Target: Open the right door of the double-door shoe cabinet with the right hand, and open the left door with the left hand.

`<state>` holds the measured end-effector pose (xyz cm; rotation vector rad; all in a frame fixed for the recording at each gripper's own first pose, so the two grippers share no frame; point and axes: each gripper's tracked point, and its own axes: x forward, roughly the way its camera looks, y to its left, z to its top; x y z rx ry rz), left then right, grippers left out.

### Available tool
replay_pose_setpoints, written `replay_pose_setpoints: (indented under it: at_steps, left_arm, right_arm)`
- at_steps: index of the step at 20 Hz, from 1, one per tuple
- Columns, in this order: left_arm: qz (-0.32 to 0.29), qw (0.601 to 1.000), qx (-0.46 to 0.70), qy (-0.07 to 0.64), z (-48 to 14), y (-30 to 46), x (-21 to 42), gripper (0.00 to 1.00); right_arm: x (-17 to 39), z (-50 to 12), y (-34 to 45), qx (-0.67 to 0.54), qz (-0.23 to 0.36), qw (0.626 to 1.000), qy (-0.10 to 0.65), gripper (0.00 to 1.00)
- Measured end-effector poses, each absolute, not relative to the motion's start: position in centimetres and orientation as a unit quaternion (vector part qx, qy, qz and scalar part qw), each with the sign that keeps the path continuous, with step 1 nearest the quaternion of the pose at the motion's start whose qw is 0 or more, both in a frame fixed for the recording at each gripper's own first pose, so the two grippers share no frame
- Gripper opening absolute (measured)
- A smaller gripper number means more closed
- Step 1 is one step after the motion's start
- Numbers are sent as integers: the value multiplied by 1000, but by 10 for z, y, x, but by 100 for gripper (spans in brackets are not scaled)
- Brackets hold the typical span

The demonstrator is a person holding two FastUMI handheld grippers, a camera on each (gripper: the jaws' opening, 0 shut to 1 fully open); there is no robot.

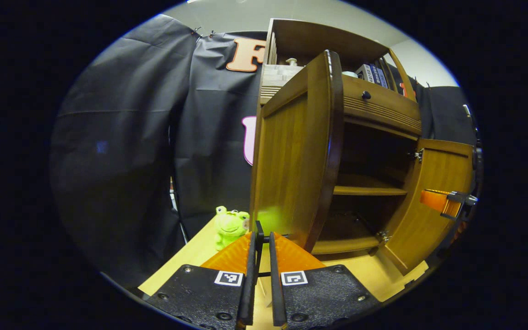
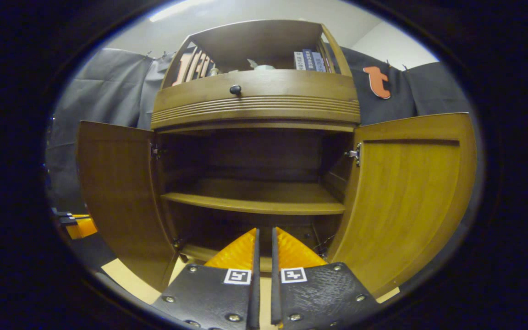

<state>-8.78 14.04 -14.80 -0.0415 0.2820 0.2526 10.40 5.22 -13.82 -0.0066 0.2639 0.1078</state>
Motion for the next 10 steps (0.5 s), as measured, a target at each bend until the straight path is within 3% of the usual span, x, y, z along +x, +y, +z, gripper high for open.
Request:
replay_pose_setpoints:
  at_steps: [3,4,5,10]
  left_arm:
    - [146,979,-28,137,-144,160,-92,12]
    - [154,978,-30,137,-144,167,-94,2]
    - [160,977,-33,135,-143,173,-95,9]
    - [190,973,-34,126,-135,194,-107,9]
  right_arm:
    - [108,-137,63,-4,67,989,131,10]
    - [108,-139,66,-4,71,989,131,10]
    - [109,-139,68,-4,74,988,132,10]
    - [115,-140,77,4,86,987,132,10]
